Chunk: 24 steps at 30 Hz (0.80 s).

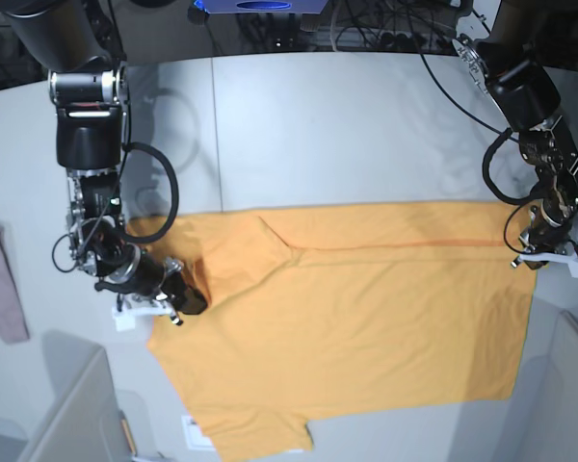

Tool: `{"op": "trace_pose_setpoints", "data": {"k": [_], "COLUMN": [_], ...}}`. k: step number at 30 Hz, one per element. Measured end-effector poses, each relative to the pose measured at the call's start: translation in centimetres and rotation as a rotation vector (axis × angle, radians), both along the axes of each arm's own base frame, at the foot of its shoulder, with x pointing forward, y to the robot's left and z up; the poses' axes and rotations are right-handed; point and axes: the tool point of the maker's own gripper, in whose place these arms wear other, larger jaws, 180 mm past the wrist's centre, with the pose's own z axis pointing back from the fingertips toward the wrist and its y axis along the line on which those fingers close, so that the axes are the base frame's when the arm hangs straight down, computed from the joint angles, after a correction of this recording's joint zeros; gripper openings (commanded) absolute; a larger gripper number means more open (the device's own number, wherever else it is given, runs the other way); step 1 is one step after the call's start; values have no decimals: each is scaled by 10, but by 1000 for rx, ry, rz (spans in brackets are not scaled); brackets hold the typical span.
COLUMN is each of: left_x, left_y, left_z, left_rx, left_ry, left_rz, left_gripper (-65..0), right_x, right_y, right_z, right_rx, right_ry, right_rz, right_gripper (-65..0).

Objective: Fold the T-shirt properly
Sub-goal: 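Lift the sleeve corner with the right gripper and fold it inward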

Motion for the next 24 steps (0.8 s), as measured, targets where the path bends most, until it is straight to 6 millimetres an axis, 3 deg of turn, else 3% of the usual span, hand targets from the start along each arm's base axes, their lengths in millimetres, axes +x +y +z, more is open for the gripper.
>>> {"op": "trace_pose_setpoints", "data": {"k": [3, 10, 15, 19, 22, 24], "left_x": [1, 10, 10, 7, 9, 15], "left_y": [1, 6, 5, 5, 13, 20], "left_z": [-4, 7, -1, -15, -13, -5], "left_rx": [-13, -8, -29, -63, -48, -27], "left_ry": [10, -16, 1, 35, 17, -23], "left_rz": [6, 10, 14, 23, 47, 72], "left_gripper": [-650, -650, -650, -443, -295, -229], "right_x": [0, 0, 0, -1, -2, -4], "right_y": [0, 1, 0, 0, -6, -9], "right_z": [0, 0, 0, -1, -5, -11], "right_rx": [0, 1, 0, 0, -7, -15], "right_ry": [0, 0, 1, 2, -4, -2], "right_rz": [0, 1, 0, -1, -38, -57], "right_gripper": [-650, -650, -650, -414, -413, -420]}}
